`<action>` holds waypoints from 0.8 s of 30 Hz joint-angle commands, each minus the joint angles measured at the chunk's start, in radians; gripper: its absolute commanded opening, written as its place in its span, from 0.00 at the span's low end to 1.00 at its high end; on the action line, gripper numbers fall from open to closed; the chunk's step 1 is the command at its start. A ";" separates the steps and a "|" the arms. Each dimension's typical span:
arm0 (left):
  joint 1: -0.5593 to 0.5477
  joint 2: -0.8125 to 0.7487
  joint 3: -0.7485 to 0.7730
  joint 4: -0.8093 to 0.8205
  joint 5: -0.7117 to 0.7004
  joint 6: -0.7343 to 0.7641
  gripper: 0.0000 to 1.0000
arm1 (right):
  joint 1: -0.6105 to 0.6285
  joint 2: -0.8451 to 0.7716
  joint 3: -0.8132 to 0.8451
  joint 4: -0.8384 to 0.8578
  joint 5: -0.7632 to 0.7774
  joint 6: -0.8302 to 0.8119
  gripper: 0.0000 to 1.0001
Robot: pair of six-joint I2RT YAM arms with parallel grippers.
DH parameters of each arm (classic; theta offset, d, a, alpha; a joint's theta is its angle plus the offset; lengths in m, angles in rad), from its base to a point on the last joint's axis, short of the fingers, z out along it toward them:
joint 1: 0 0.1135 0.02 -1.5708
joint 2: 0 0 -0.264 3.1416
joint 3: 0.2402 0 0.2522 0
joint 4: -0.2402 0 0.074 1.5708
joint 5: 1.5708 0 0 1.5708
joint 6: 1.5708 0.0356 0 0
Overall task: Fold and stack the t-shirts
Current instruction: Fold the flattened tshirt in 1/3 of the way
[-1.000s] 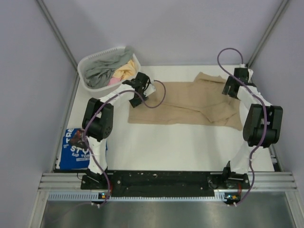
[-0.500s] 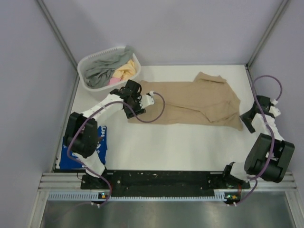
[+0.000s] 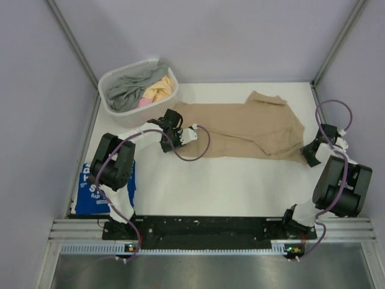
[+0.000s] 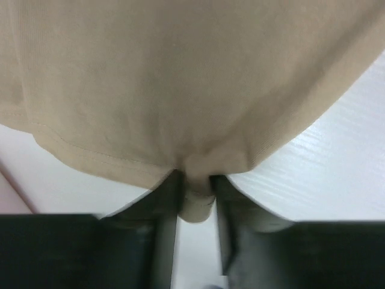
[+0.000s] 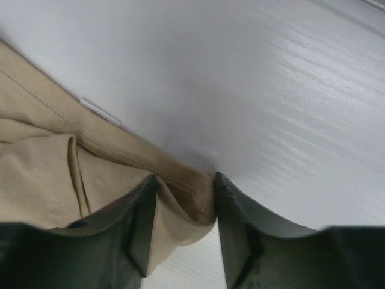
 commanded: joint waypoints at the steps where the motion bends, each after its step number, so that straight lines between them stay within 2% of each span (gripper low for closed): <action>1: -0.003 0.024 -0.019 0.072 0.020 -0.036 0.19 | 0.002 0.052 0.008 0.077 -0.010 0.014 0.31; 2: -0.003 0.024 -0.013 0.072 0.011 -0.050 0.02 | 0.002 0.065 0.011 0.074 -0.018 0.014 0.21; 3: -0.001 0.026 -0.011 0.076 -0.009 -0.063 0.00 | 0.000 0.065 0.018 0.060 -0.012 0.014 0.01; 7: 0.012 -0.029 -0.011 0.095 -0.170 -0.100 0.00 | -0.039 -0.004 0.051 -0.021 0.070 0.002 0.00; 9: 0.020 -0.084 -0.007 0.058 -0.184 -0.103 0.00 | -0.059 -0.058 0.071 -0.068 0.100 -0.004 0.00; 13: 0.023 -0.184 -0.028 -0.052 -0.120 -0.129 0.00 | -0.085 -0.165 0.050 -0.171 0.157 0.030 0.00; 17: 0.020 -0.230 -0.083 -0.180 -0.046 -0.145 0.00 | -0.124 -0.236 -0.022 -0.202 0.166 0.097 0.00; 24: -0.010 -0.359 -0.284 -0.326 0.088 -0.151 0.00 | -0.197 -0.263 -0.094 -0.297 0.125 0.214 0.00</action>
